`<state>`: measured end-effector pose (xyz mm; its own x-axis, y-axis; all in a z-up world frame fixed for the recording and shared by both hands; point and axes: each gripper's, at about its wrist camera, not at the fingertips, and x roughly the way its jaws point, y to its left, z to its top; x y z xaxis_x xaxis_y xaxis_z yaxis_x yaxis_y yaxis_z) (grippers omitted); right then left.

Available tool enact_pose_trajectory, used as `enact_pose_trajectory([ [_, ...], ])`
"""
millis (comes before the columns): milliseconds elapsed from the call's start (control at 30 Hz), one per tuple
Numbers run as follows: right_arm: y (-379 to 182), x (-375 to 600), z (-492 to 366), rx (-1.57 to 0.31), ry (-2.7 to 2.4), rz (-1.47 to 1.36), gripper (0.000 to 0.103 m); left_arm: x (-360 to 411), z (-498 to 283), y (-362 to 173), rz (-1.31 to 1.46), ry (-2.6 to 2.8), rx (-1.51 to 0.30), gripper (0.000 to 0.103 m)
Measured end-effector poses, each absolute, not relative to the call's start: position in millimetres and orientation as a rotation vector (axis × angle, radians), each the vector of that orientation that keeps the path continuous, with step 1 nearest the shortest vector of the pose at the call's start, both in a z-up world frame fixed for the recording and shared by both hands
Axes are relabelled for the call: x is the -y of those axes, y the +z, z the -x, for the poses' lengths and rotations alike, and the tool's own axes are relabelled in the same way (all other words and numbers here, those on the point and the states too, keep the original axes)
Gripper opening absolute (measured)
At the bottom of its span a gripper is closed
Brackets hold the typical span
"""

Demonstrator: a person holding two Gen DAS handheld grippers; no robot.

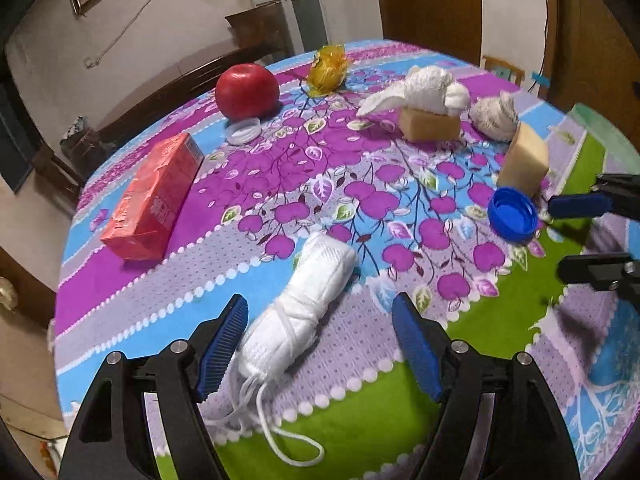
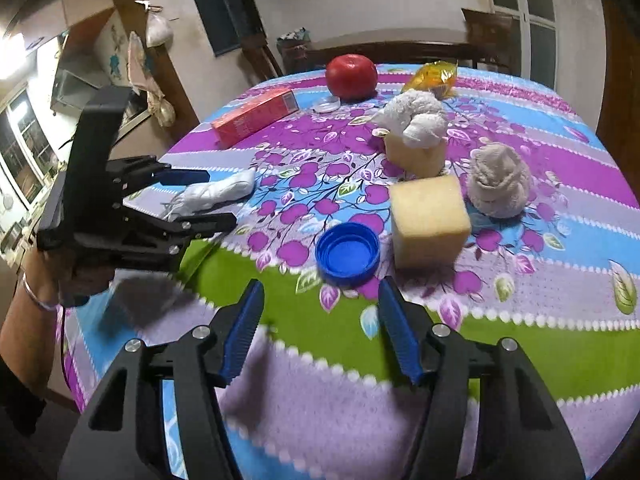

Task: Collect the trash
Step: 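Grasp the white rope bundle with left tool while right tool grasps the blue cap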

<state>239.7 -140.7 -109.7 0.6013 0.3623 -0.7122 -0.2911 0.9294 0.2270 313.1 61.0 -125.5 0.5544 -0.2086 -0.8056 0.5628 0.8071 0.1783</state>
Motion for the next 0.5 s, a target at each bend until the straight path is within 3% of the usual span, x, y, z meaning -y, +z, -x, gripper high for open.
enact_pose_trajectory([
  [267,-118.4,128.6,-263.0,-0.888,0.323,-0.015,0.057,-71.0,-326.0,-128.2,-0.359,-0.52,-0.897,0.075],
  [400,-119.3,129.8,-268.9,-0.887,0.299,0.0,0.038,-68.3,-321.2,-127.2,-0.357,-0.531,-0.883,0.061],
  [500,-119.1,133.4,-269.9,-0.887,0.313,-0.025,0.038,-64.4,-314.2,-126.8,-0.353,-0.526,-0.868,0.048],
])
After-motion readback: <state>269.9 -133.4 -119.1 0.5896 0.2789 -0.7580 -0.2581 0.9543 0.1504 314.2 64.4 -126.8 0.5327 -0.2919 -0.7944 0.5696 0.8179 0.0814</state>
